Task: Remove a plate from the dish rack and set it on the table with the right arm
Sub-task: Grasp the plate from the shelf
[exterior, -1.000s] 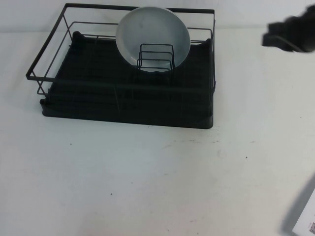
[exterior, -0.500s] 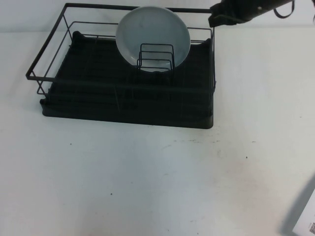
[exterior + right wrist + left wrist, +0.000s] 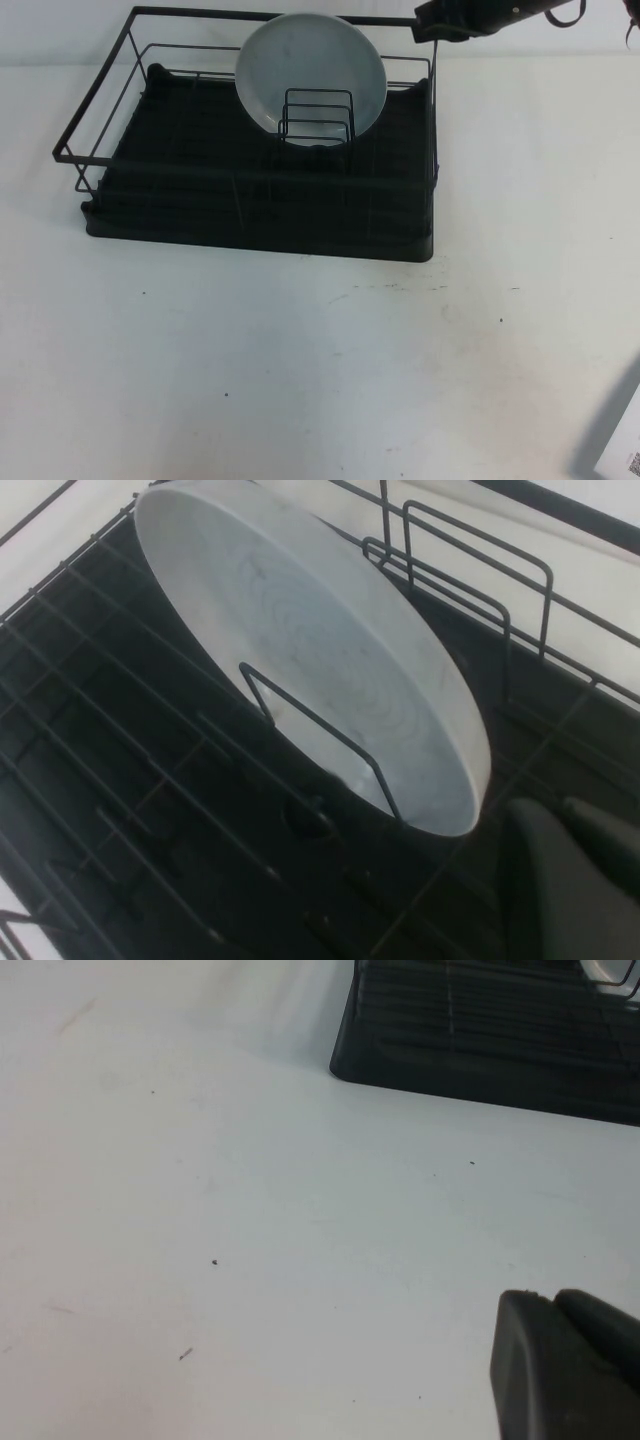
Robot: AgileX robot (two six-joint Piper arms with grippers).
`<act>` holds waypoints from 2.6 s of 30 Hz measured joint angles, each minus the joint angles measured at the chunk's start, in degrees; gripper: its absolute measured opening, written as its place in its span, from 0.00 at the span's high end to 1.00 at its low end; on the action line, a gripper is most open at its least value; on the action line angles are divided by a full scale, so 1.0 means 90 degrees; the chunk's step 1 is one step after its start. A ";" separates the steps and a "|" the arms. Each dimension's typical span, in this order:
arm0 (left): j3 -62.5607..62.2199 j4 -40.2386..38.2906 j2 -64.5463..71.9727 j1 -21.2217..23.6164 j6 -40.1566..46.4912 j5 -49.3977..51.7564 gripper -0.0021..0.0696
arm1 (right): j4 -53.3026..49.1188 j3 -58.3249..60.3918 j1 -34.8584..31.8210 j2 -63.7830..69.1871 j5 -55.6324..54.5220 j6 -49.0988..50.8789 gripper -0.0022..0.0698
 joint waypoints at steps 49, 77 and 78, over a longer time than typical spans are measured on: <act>0.0000 0.0000 0.0000 0.0000 0.0000 0.0000 0.98 | 0.1330 0.0000 0.0340 0.1028 -0.2135 -0.3125 0.46; 0.0000 0.0000 0.0000 0.0000 0.0000 0.0000 0.98 | 0.1563 0.0000 0.0352 0.1342 -0.2616 -0.3191 0.56; 0.0000 0.0000 0.0000 0.0000 0.0000 0.0000 0.98 | 0.1563 0.0000 0.0352 0.1342 -0.2616 -0.3191 0.58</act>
